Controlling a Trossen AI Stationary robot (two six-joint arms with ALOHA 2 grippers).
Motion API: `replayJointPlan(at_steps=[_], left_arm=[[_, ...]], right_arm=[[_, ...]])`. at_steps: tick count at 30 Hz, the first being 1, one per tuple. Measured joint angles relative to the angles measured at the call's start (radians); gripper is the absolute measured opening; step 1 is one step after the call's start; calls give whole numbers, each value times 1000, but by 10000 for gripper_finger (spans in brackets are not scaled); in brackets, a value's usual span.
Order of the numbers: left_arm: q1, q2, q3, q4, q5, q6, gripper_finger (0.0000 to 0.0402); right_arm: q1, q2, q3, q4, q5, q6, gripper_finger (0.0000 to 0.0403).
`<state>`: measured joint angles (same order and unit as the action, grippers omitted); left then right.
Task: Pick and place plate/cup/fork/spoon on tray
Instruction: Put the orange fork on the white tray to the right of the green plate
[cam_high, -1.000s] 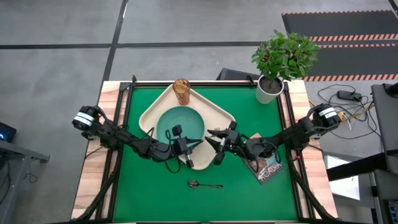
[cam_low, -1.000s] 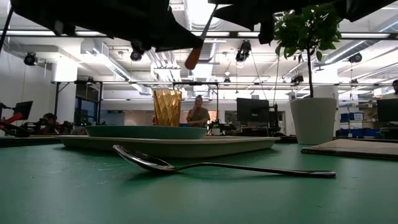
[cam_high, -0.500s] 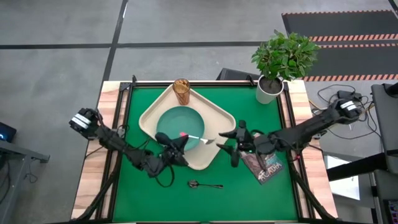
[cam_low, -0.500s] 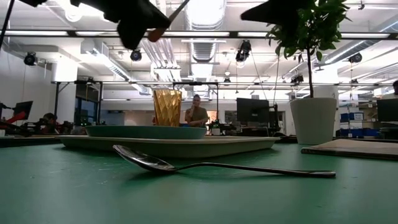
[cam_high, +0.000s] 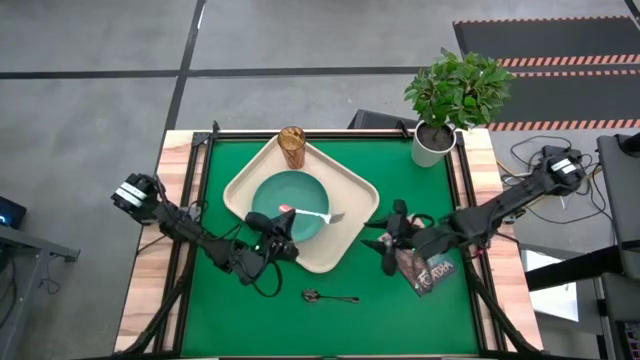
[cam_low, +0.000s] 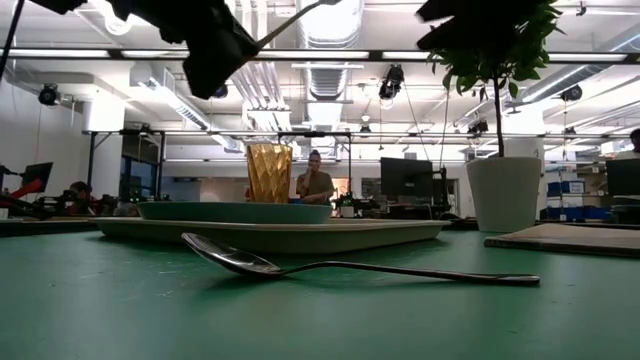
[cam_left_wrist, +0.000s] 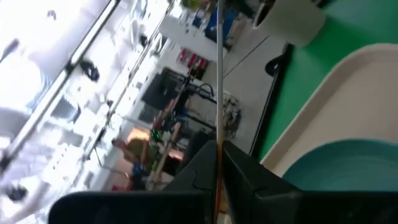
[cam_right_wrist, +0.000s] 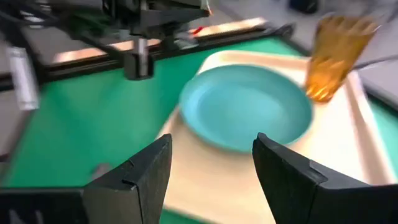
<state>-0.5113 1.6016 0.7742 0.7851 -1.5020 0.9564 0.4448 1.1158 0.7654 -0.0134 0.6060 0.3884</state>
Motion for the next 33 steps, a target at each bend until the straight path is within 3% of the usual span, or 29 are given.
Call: replayJointPlan(at_steps=[4,7,13,15,17,22,26,33], left_arm=[[13,0,0,1,-5,-100,0],[19,0,0,2,-4,-252,0],[20,0,0,4,5,-443,0],[20,0,0,6,37,-475,0],[20,0,0,19,82,-500,0],[23,0,1,20,156,-559,0],[24,0,2,20,162,-561,0],[24,0,2,20,163,-561,0]], right_arm=[[9,145,0,211,149,-91,210],[6,270,0,488,215,-239,210],[-34,488,0,1220,225,-632,210],[-59,540,8,1381,225,-708,210],[-85,570,22,1429,205,-741,210],[-145,601,81,1370,152,-644,210],[-172,600,109,1310,59,-617,210],[-190,598,162,1265,52,-596,183]])
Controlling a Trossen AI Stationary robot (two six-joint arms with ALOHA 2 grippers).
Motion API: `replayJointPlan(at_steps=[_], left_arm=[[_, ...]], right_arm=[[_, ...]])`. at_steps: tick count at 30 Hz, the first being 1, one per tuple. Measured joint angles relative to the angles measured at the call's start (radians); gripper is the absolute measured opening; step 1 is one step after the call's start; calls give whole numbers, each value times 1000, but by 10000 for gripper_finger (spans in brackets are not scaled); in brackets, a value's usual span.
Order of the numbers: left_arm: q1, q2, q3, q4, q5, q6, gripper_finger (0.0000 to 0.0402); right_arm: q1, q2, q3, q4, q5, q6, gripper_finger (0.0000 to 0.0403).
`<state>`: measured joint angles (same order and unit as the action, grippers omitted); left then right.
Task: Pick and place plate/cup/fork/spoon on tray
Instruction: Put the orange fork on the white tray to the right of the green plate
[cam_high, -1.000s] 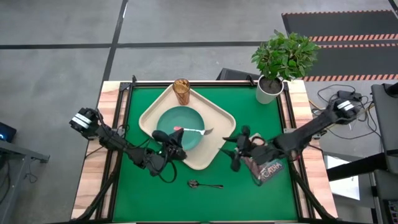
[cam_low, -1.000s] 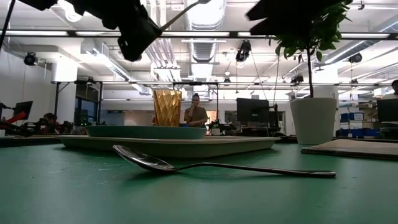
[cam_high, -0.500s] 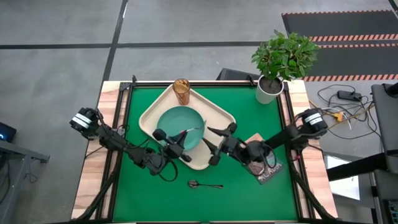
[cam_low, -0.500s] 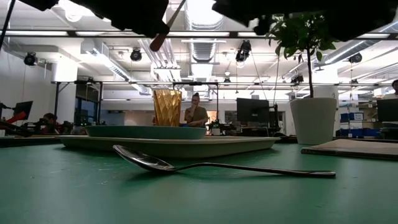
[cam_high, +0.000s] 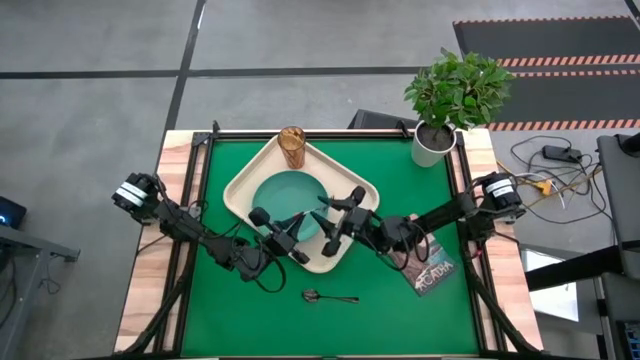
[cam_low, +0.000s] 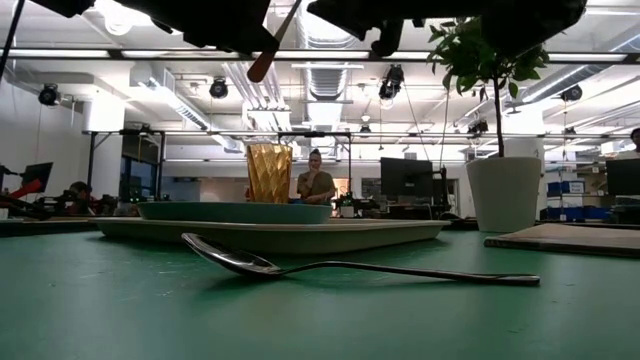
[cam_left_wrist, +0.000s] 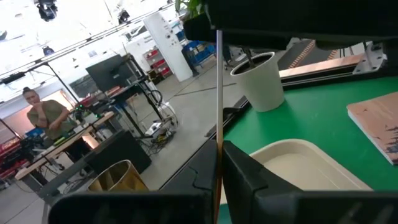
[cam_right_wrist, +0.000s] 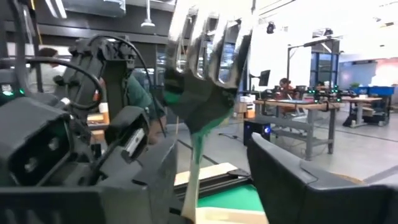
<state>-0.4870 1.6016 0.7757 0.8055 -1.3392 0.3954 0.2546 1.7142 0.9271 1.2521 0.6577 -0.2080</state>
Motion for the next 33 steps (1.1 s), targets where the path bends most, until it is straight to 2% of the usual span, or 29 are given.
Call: replayJointPlan(at_steps=[3,9,10,20,24,28,33], left_arm=[[0,0,0,0,0,0,0],[0,0,0,0,0,0,0],[1,0,0,-1,0,1,0],[-1,0,0,-2,3,3,0],[-4,0,-1,-4,54,0,0],[-7,0,-1,0,109,-18,14],[-6,-3,-6,-1,134,-25,67]], right_arm=[[0,-1,7,-8,-1,0,143],[0,-3,8,-47,-3,-5,27],[0,-3,8,-48,-6,-9,19],[0,-4,5,-50,-15,-28,10],[2,-15,-12,-50,-24,-62,10],[-2,-83,-59,-157,-54,-46,9],[-6,-238,-127,-371,-87,-9,9]])
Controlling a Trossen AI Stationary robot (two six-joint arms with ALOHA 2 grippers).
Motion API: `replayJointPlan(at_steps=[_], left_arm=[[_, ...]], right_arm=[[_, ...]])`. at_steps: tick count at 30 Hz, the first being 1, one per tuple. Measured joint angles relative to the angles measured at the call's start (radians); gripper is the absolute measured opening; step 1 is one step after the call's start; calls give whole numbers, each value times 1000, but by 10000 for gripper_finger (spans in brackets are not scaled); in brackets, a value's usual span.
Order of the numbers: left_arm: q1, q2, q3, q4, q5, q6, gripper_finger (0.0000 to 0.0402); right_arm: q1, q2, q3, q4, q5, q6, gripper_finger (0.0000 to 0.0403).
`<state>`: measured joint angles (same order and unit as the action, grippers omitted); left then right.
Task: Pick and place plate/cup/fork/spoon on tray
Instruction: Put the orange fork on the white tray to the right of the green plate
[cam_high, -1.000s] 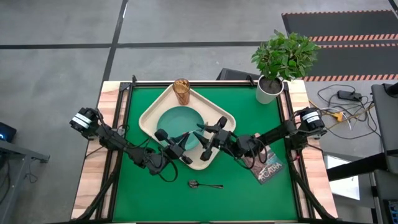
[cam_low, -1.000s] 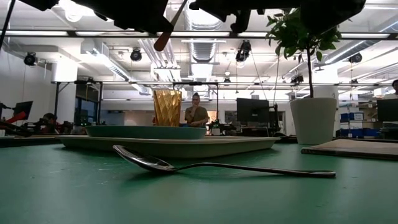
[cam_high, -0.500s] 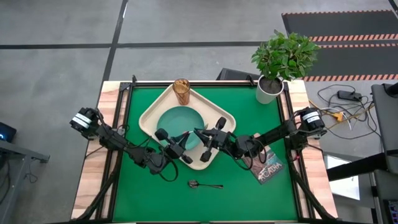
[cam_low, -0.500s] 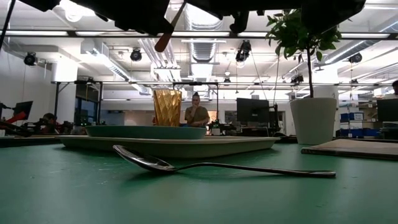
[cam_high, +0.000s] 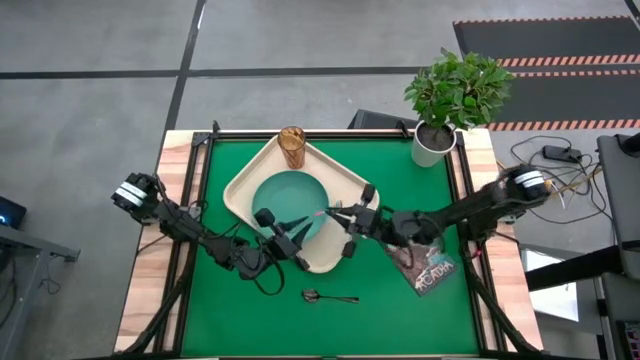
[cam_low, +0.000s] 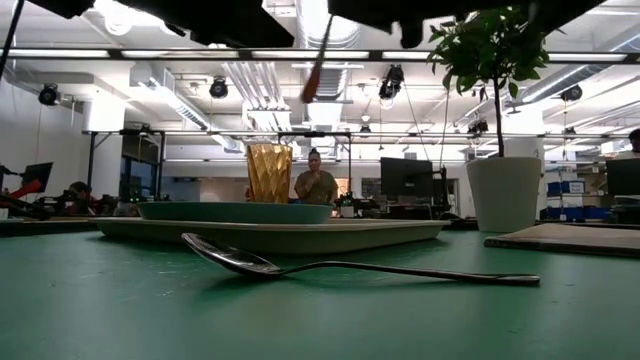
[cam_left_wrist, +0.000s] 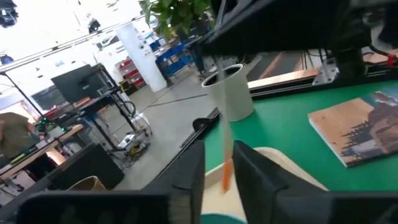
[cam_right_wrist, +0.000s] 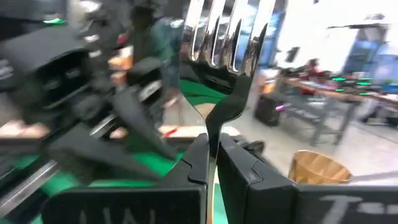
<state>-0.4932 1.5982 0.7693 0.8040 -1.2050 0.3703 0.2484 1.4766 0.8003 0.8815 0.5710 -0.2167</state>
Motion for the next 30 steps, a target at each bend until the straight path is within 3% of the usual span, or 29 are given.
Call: replayJointPlan(at_steps=[5,8,11,15,18,25,30], left_arm=[[-1,-3,-7,-1,126,-33,114],[-1,-4,-7,0,318,-52,130],[12,-5,-7,17,556,-108,138],[53,-5,5,67,736,-234,140],[76,15,20,103,803,-257,140],[100,103,105,128,875,-261,147],[103,190,187,127,842,-263,182]], right_arm=[[-9,-177,-68,-279,-193,29,9],[-13,-284,-125,-338,-359,15,9],[-17,-364,-202,-314,-583,-10,9],[-17,-405,-312,-143,-770,9,9],[-17,-383,-364,-38,-828,18,9],[-15,-294,-366,18,-836,14,9],[-15,-277,-336,3,-833,6,9]])
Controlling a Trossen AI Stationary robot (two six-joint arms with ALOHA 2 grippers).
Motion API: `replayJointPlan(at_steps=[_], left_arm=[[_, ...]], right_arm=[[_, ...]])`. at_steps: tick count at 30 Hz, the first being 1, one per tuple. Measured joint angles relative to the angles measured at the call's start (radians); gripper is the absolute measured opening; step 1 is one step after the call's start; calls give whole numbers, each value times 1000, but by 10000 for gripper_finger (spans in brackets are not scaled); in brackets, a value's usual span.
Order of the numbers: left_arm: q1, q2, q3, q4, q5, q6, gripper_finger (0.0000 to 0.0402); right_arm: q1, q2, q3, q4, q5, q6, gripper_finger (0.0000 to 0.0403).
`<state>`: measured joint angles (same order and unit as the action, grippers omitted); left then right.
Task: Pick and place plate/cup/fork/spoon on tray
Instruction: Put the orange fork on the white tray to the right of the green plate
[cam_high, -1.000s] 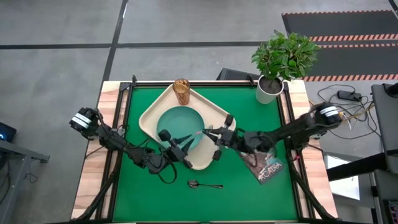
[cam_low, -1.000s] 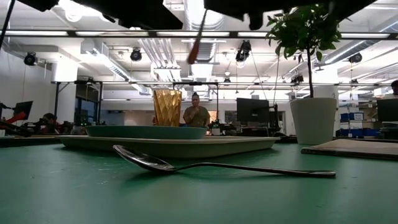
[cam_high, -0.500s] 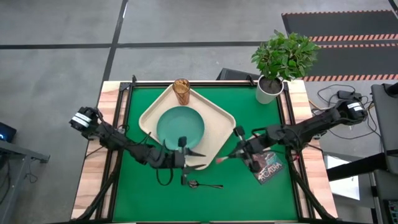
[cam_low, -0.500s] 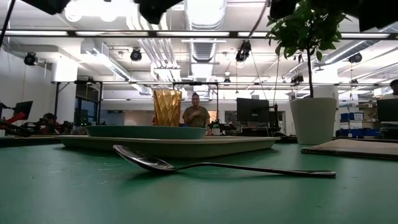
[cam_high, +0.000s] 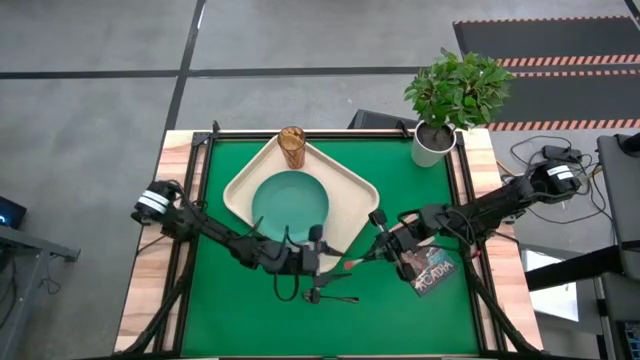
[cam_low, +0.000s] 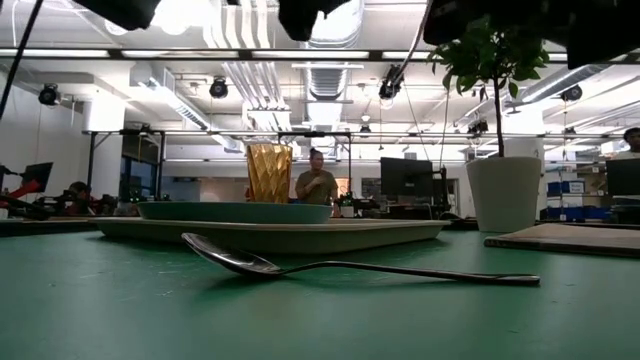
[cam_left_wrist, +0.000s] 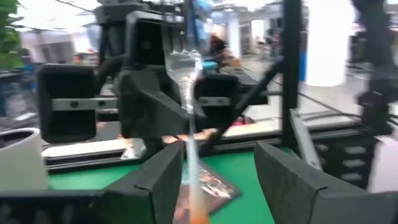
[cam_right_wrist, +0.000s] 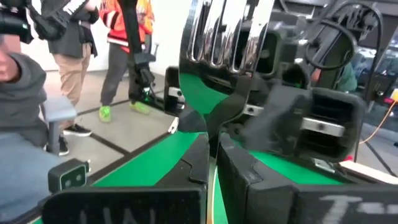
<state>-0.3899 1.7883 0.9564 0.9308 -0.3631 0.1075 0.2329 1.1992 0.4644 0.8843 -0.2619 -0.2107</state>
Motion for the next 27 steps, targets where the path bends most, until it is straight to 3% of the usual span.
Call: replayJointPlan(at_steps=[8,18,27], left_arm=[[36,58,40,2,-34,-140,212],[67,168,131,1,54,-177,212],[67,163,125,-7,50,-178,160]], right_arm=[[0,-11,5,-80,-1,-10,9],[0,-12,5,-94,-1,-27,9],[0,-14,5,-97,-1,-29,9]])
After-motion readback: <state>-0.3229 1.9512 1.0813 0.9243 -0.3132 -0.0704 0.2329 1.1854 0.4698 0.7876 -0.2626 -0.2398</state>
